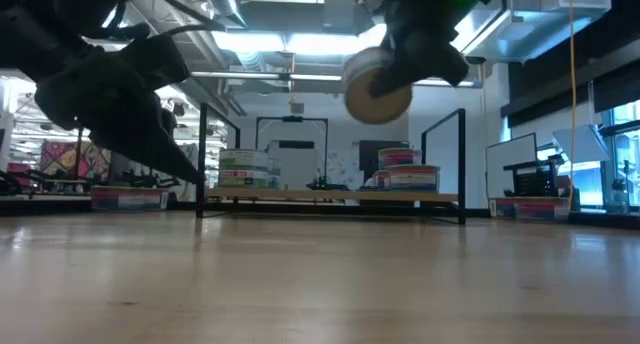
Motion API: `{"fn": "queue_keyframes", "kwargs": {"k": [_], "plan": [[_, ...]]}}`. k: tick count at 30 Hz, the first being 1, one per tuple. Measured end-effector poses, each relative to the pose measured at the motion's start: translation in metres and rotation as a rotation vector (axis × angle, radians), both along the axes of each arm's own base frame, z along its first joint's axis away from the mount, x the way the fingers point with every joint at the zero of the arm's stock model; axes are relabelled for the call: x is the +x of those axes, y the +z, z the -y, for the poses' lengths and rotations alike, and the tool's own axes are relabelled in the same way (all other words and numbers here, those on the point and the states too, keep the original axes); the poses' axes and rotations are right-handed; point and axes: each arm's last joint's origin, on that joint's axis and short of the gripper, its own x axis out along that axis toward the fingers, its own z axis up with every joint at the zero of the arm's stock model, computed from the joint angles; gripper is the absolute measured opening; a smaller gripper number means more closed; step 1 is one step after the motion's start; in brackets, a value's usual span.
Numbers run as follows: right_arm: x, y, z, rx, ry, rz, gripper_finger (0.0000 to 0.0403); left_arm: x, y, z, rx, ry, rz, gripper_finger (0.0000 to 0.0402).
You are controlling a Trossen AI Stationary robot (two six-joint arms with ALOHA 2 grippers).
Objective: Stack canned seafood by type on shelf
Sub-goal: Stack the blue pink tuna can on top of the other blue pink tuna can on the shelf
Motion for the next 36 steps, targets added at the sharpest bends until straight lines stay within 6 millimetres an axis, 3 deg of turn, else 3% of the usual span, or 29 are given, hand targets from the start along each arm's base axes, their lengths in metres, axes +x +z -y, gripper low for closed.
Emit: {"fn": "queue_keyframes", "kwargs": {"k": [5, 12, 18, 28, 36], "plan": [[-0.008, 0.014, 0.036, 0.002, -0.129, 0.001, 0.0189, 0.0, -0.001, 0.0, 0.011, 0.005, -0.007, 0.0159], [-0.006, 0.008, 0.092, 0.034, -0.297, -0.041, 0.0189, 0.0, -0.002, 0.0, 0.015, 0.003, -0.015, 0.0159], [-0.009, 0.003, 0.127, 0.061, -0.401, -0.067, 0.0189, 0.0, -0.002, 0.0, 0.021, -0.002, -0.017, 0.0159], [-0.02, -0.021, 0.149, 0.078, -0.48, -0.116, 0.0189, 0.0, -0.002, 0.0, 0.029, -0.009, -0.019, 0.0159], [-0.026, -0.036, 0.154, 0.027, -0.508, -0.125, 0.0189, 0.0, -0.002, 0.0, 0.031, -0.011, -0.018, 0.0159]]}}
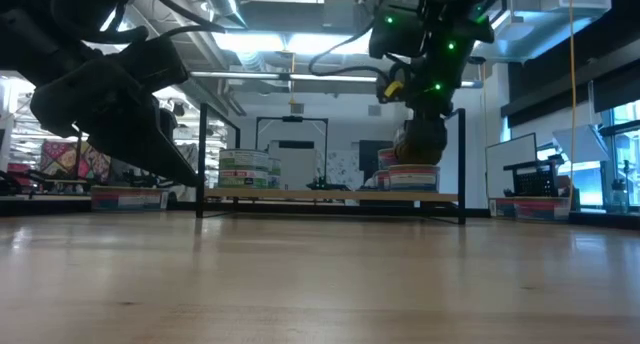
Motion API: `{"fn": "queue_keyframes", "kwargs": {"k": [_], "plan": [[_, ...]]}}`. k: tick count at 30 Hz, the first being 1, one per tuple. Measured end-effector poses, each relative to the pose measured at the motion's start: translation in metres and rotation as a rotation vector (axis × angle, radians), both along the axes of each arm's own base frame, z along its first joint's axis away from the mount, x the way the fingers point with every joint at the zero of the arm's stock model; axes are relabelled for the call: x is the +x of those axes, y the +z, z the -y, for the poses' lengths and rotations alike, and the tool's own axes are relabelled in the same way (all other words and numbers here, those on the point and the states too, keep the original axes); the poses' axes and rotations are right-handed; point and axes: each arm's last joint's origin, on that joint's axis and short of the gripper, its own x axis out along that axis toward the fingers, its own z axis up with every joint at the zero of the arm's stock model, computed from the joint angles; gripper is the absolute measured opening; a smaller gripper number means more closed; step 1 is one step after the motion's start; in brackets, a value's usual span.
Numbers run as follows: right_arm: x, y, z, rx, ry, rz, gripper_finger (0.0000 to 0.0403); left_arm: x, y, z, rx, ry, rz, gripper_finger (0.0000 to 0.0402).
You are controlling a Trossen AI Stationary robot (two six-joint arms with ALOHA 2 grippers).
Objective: Stack canned seafood by type on shelf
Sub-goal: Stack the blue pink tuna can on top of the other blue pink tuna can on the shelf
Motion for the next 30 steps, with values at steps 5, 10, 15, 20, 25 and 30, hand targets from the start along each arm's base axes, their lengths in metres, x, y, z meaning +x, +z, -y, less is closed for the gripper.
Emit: {"fn": "queue_keyframes", "kwargs": {"k": [5, 10, 15, 20, 25, 30], "plan": [[0.0, -0.004, 0.0, -0.032, -0.003, 0.008, 0.0189, 0.0, 0.0, 0.0, 0.0, 0.0, 0.0, 0.0159], [0.0, -0.006, 0.0, -0.034, -0.002, 0.016, 0.0199, 0.0, 0.0, 0.0, -0.001, 0.001, 0.001, 0.0159], [0.0, -0.007, -0.001, -0.002, 0.01, 0.018, 0.0257, 0.0, 0.0, 0.0, -0.001, 0.001, 0.001, 0.0159], [0.001, -0.008, -0.002, 0.051, 0.029, 0.03, 0.0286, 0.0, 0.0, 0.0, -0.001, 0.001, 0.001, 0.0159], [0.004, -0.002, -0.003, 0.105, 0.048, 0.046, 0.0288, 0.0, 0.0, 0.0, -0.002, 0.002, 0.002, 0.0159], [0.006, 0.007, -0.003, 0.161, 0.057, 0.056, 0.0283, 0.0, 0.0, 0.0, -0.003, 0.002, 0.002, 0.0159]]}}
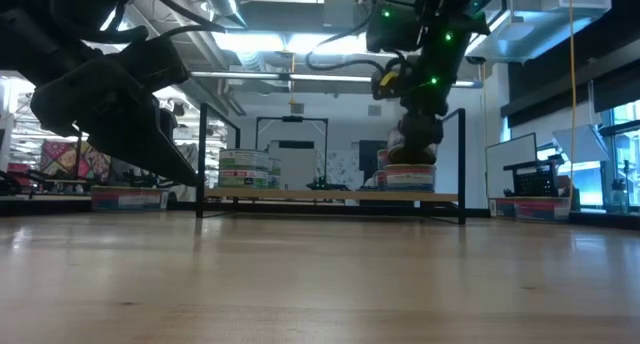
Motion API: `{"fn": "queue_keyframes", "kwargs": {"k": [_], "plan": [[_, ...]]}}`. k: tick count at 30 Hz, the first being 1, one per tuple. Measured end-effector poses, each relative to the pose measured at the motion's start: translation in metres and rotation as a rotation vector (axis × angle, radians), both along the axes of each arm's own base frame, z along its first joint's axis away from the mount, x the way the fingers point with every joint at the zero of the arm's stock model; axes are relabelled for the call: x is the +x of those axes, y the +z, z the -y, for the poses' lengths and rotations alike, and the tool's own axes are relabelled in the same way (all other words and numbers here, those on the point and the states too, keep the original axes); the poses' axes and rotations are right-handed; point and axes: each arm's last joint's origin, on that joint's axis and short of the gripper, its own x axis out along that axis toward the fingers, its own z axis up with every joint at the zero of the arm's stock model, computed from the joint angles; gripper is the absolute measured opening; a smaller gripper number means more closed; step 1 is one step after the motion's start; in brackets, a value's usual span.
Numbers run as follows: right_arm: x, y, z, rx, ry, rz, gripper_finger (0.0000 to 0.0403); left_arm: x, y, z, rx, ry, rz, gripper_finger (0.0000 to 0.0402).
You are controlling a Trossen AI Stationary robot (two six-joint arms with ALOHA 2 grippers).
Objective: Stack canned seafood by type on shelf
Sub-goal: Stack the blue pink tuna can on top of the other blue pink tuna can on the shelf
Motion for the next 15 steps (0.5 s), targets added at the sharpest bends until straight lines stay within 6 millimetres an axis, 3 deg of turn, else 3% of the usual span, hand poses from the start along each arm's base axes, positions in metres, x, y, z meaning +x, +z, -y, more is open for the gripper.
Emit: {"fn": "queue_keyframes", "kwargs": {"k": [15], "plan": [[0.0009, 0.005, -0.0005, 0.037, -0.054, 0.049, 0.0282, 0.0, 0.0, 0.0, 0.0, 0.0, 0.0, 0.0159]]}}
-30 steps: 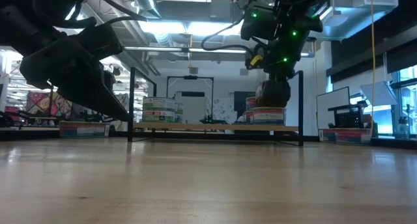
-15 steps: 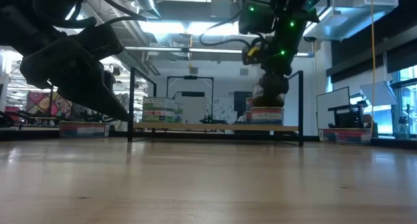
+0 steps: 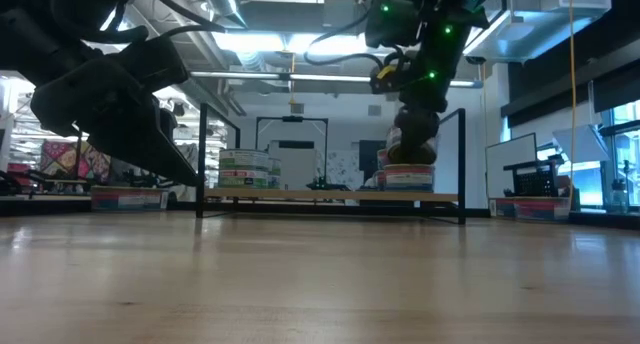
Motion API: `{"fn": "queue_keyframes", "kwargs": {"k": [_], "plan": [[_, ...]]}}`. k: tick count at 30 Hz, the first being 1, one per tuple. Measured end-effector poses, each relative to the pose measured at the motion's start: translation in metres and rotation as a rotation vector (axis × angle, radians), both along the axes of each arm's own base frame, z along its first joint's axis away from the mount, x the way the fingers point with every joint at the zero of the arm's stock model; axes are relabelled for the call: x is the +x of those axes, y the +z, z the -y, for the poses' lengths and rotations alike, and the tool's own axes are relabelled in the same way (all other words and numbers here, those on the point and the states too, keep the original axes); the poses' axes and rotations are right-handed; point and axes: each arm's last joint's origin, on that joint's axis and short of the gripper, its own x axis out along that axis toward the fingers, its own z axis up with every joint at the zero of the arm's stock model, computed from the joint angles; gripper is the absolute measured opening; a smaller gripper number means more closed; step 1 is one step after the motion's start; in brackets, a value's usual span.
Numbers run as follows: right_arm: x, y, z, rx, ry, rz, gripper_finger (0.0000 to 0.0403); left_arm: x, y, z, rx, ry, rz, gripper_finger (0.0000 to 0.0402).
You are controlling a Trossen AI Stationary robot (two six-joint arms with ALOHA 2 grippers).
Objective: Stack canned seafood by type on shelf
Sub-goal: Stack the blue pink tuna can on top of the other blue pink tuna can on the shelf
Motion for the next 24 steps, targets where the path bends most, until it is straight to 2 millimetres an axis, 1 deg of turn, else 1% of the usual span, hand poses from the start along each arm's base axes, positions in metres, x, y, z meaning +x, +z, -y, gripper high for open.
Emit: {"fn": "queue_keyframes", "kwargs": {"k": [4, 8, 18, 24], "plan": [[0.0, 0.0004, 0.0007, -0.027, -0.012, -0.001, 0.0282, 0.0, 0.0, 0.0, -0.006, 0.005, 0.002, 0.0159], [0.0012, -0.0003, -0.0004, 0.024, 0.007, 0.016, 0.0282, 0.0, 0.0, 0.0, -0.009, 0.007, 0.003, 0.0159], [0.0045, 0.0015, 0.003, 0.025, -0.056, 0.108, 0.0282, 0.0, 0.0001, 0.0, -0.009, 0.007, 0.003, 0.0159], [0.0046, 0.0015, 0.0024, 0.033, -0.083, 0.133, 0.0282, 0.0, 0.0001, 0.0, -0.008, 0.007, 0.003, 0.0159]]}}
